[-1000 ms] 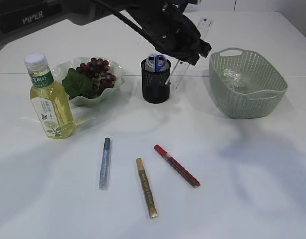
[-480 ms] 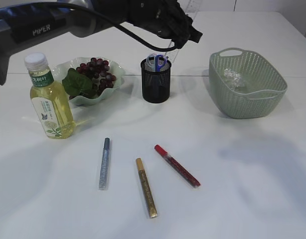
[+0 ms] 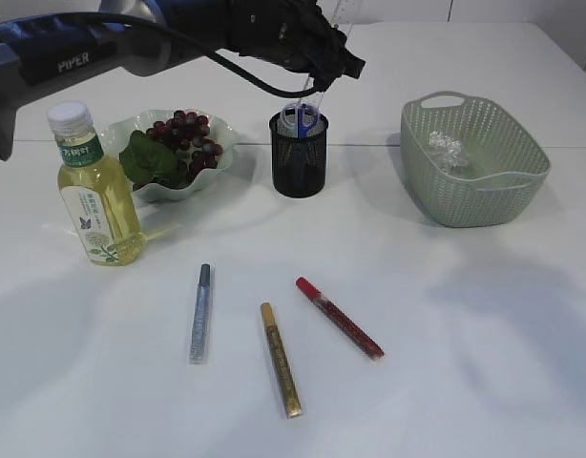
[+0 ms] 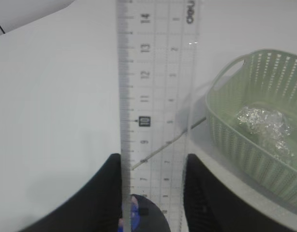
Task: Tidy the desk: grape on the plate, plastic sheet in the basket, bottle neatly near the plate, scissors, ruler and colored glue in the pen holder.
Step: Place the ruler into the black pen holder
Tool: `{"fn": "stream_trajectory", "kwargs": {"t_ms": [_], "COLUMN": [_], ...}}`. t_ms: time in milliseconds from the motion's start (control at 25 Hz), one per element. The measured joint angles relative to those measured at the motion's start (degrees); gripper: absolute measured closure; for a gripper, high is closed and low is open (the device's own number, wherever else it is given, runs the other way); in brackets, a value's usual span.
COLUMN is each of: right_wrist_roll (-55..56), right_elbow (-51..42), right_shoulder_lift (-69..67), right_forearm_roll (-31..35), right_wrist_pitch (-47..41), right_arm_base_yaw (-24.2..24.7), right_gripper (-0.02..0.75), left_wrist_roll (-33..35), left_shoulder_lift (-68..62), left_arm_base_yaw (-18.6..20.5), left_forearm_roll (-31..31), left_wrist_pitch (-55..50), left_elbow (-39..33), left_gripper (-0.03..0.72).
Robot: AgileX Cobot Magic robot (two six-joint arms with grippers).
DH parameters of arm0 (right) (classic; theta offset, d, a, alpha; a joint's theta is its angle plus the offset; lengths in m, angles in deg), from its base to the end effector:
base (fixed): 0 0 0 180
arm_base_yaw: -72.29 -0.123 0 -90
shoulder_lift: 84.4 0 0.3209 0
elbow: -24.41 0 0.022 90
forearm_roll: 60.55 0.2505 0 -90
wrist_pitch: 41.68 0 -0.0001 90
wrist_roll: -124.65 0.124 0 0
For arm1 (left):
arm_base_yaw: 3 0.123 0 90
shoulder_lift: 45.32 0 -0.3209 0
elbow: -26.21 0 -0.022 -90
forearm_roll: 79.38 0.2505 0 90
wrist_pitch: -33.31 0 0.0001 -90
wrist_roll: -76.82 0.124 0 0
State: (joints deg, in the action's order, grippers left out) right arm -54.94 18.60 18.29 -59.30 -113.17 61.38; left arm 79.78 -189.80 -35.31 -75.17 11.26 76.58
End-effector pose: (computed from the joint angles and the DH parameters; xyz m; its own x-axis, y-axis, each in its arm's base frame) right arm 0.2240 0.0458 0.3759 -0.8898 -0.1572 -0.4285 -0.1854 0.9823 0.0247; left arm 0.5291 -0.3306 0.2588 -0.3079 0.3361 -0.8901 0.5541 0.8238 0.1193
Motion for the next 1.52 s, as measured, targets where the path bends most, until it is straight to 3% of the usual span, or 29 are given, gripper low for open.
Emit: {"fn": "stream_trajectory", "kwargs": {"t_ms": [1200,1520], "right_wrist_roll": [0.0,0.0], "right_elbow": [0.0,0.0], "right_shoulder_lift": [0.0,0.0], "right_forearm_roll": [-0.3,-0.3], "right_wrist_pitch": [-0.1,-0.1], "right_arm_base_yaw": [0.0,0.0], "right_gripper": [0.374,0.374], "left_wrist_roll": [-0.1,-0.4], "left_shoulder_lift": [14.7,20.8], "left_arm_base_yaw": [0.0,0.0], "left_forearm_roll": [-6.4,-7.5], "left_wrist_pitch": [-28.6,-40.3], "left_elbow": [0.0,0.0], "left_gripper": [0.407,0.407]}}
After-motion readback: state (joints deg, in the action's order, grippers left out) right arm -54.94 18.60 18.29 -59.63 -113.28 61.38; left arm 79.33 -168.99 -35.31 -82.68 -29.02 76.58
